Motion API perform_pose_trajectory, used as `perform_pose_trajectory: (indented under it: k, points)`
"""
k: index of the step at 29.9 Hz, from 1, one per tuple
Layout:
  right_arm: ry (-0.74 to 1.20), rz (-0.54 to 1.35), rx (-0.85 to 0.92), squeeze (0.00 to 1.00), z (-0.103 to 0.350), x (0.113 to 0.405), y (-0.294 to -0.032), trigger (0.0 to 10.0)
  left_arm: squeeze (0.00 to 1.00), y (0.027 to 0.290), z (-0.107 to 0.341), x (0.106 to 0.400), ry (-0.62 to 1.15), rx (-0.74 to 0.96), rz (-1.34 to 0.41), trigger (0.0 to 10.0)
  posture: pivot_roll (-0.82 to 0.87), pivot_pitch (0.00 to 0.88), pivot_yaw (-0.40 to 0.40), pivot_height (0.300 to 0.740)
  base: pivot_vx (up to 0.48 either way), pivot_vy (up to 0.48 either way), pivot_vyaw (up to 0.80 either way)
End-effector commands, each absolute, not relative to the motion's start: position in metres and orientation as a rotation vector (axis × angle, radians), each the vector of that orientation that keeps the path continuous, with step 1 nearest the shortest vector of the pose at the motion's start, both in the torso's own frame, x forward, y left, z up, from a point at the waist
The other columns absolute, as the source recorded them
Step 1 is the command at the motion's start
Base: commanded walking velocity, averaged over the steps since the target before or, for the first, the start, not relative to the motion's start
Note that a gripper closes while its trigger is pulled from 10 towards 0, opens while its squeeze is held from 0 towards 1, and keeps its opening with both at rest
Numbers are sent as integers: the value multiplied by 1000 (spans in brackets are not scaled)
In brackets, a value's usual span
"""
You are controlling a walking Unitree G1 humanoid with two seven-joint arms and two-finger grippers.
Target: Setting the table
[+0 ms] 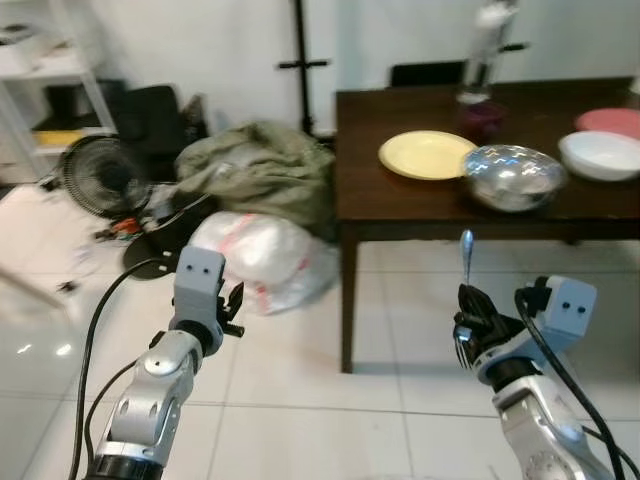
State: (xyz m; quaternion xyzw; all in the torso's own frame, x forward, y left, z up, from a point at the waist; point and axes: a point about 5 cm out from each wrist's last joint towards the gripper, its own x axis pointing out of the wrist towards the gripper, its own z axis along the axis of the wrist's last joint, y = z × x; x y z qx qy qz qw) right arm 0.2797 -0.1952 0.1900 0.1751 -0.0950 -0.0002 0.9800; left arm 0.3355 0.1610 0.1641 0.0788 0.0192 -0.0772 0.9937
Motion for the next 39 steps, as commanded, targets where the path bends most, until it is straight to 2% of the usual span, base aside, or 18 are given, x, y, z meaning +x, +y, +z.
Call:
perform_pose_trajectory:
  k: [1, 7, 9, 14, 24, 39]
  points:
    - [-216, -32, 348, 0, 193, 278, -199, 10000, 0, 160, 164, 337, 38, 167, -161, 10000, -65, 106, 136, 740, 0, 0, 0]
    - [-283, -40, 330, 0, 206, 277, -199, 10000, 0, 159, 171, 342, 12, 176, -148, 10000, -70, 109, 135, 740, 84, 0, 0]
    - [-355, 2, 311, 0, 221, 274, -191, 10000, 0, 159, 177, 346, -23, 175, -117, 10000, -70, 110, 135, 740, 480, 0, 0]
    - [-382, 65, 303, 0, 227, 271, -183, 10000, 0, 158, 178, 347, -36, 187, -120, 10000, -71, 112, 135, 740, 480, 0, 0]
    - [-388, 157, 288, 0, 230, 270, -172, 10000, 0, 157, 176, 346, -46, 194, -117, 10000, -67, 112, 130, 740, 480, 0, 0]
    - [-372, 172, 284, 0, 226, 269, -171, 10000, 0, 157, 176, 347, -54, 194, -117, 10000, -70, 112, 131, 740, 480, 0, 0]
